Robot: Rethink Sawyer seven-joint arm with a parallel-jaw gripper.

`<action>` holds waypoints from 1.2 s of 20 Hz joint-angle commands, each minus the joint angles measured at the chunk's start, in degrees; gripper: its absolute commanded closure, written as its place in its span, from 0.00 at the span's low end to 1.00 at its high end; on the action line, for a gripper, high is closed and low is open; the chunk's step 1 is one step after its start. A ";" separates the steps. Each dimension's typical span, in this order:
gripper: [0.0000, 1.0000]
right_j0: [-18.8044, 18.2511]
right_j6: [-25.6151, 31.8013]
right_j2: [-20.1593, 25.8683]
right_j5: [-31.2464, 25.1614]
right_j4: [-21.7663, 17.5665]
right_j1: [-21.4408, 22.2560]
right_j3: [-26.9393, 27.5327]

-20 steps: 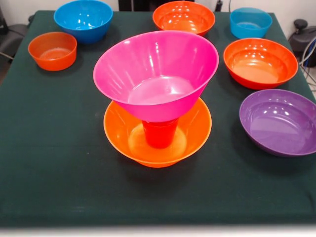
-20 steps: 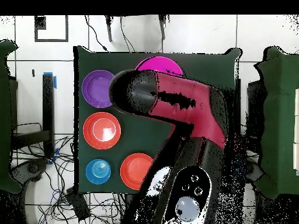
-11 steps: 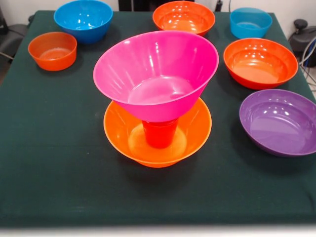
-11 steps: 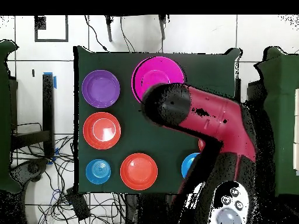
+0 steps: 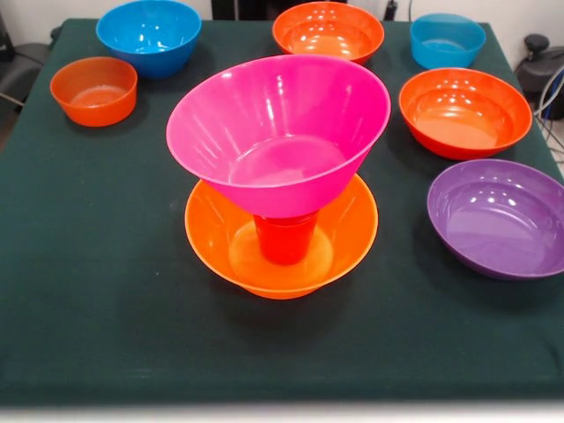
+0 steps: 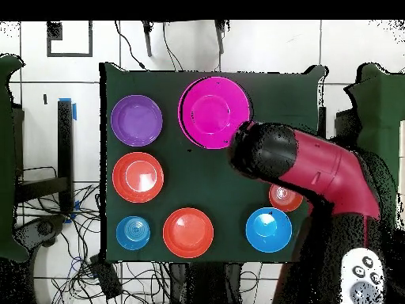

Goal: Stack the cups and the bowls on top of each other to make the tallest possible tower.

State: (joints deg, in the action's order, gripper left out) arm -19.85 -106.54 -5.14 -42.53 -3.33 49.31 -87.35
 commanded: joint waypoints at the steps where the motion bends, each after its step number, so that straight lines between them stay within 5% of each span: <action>1: 0.00 -5.45 21.48 14.33 2.81 -5.78 -0.51 -8.55; 24: 0.00 -18.25 19.87 29.62 5.17 -15.75 -4.46 -9.99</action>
State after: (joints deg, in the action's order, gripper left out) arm -36.83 -103.03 15.42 -39.45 -12.81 48.82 -93.21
